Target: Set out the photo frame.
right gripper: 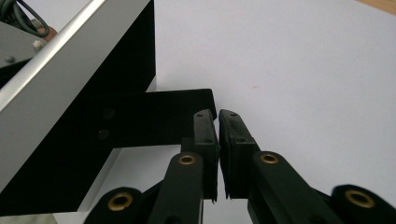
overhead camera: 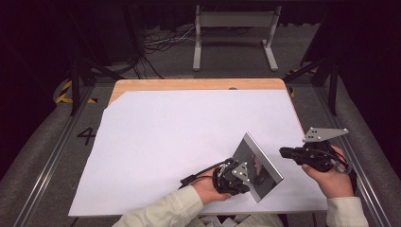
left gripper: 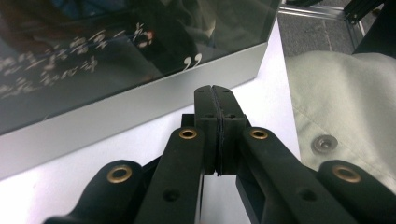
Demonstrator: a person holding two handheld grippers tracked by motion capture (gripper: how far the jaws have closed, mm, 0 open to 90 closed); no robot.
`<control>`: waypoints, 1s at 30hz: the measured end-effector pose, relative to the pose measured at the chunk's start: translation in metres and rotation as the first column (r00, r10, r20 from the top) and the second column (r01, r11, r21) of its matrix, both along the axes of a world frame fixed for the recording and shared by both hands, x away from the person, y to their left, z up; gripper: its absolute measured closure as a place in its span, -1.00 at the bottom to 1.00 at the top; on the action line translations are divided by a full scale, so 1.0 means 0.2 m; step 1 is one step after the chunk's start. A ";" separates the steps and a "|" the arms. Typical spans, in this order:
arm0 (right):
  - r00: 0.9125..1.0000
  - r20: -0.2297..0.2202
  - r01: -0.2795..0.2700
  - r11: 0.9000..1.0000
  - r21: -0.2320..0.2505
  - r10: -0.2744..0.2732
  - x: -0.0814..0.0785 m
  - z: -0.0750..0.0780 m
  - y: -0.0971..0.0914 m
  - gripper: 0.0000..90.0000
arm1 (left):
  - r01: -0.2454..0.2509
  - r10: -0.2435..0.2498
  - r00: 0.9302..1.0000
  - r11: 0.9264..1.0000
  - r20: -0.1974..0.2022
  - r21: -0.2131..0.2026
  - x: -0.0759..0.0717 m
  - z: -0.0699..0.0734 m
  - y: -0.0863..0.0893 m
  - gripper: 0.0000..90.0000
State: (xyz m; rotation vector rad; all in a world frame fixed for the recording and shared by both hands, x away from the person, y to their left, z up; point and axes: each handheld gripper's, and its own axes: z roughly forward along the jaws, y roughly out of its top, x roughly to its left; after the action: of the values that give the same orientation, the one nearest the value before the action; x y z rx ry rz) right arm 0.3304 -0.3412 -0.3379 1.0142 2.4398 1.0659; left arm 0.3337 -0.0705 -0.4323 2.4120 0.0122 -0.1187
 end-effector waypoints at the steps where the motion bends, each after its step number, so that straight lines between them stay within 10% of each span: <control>1: 1.000 0.000 0.000 1.000 0.000 0.000 0.00 0.00 0.00 0.89 | 0.000 0.000 1.000 1.000 0.000 0.000 0.00 0.00 0.00 0.99; 19: 0.979 -0.139 0.154 0.988 0.020 -0.150 -0.02 0.05 -0.02 0.79 | -0.059 0.059 0.997 0.998 0.040 0.010 0.04 0.06 0.22 0.94; 30: 0.973 -0.147 0.181 0.984 0.001 -0.179 -0.05 0.10 0.00 0.77 | -0.093 0.093 0.995 0.996 0.047 -0.009 0.07 0.09 0.29 0.94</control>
State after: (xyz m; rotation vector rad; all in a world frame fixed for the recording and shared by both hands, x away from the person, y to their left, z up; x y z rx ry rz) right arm 0.3207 -0.3416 -0.3188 1.3336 2.3984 0.9813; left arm 0.3474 -0.0129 -0.4152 2.4021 0.1021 -0.0188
